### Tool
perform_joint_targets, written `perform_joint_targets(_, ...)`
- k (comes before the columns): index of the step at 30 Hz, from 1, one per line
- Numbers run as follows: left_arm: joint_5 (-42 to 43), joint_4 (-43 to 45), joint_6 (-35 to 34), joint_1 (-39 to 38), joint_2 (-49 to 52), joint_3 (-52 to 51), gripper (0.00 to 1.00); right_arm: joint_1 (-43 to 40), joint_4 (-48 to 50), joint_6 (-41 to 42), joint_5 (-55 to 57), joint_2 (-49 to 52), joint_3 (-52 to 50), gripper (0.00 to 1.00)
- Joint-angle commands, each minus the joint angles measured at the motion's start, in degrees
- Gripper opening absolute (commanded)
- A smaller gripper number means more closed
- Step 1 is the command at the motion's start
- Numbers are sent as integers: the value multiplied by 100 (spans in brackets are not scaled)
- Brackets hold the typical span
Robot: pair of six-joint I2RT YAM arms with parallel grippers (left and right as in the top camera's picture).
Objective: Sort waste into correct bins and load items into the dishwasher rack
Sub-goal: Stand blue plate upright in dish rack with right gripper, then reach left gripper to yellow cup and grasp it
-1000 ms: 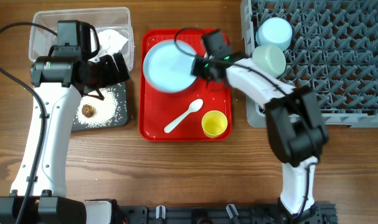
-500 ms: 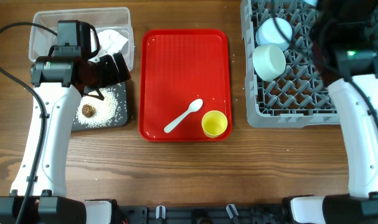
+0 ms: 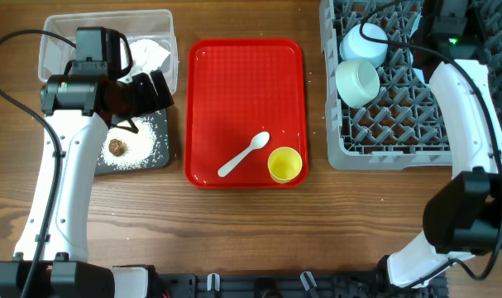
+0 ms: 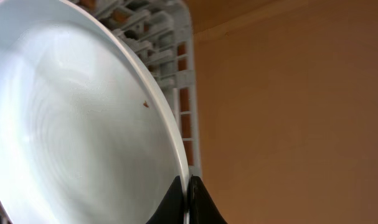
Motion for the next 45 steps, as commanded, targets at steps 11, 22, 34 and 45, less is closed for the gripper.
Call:
perform_joint_targets(11, 44, 13, 11, 26, 13, -11, 100, 2, -393, 2177, -1012, 129, -7, 98)
perform_joint_targets(22, 129, 24, -37, 26, 13, -11, 100, 87, -1478, 2918, -7239, -942, 2, 100)
perform_joint_targets(34, 1508, 142, 44, -214, 11, -11, 100, -168, -1768, 3609, -7519, -1344, 2, 96)
perform_joint_targets(45, 684, 17, 903, -2680, 887, -13, 94, -1139, -2096, 4057, -6531, -1469, 2, 99)
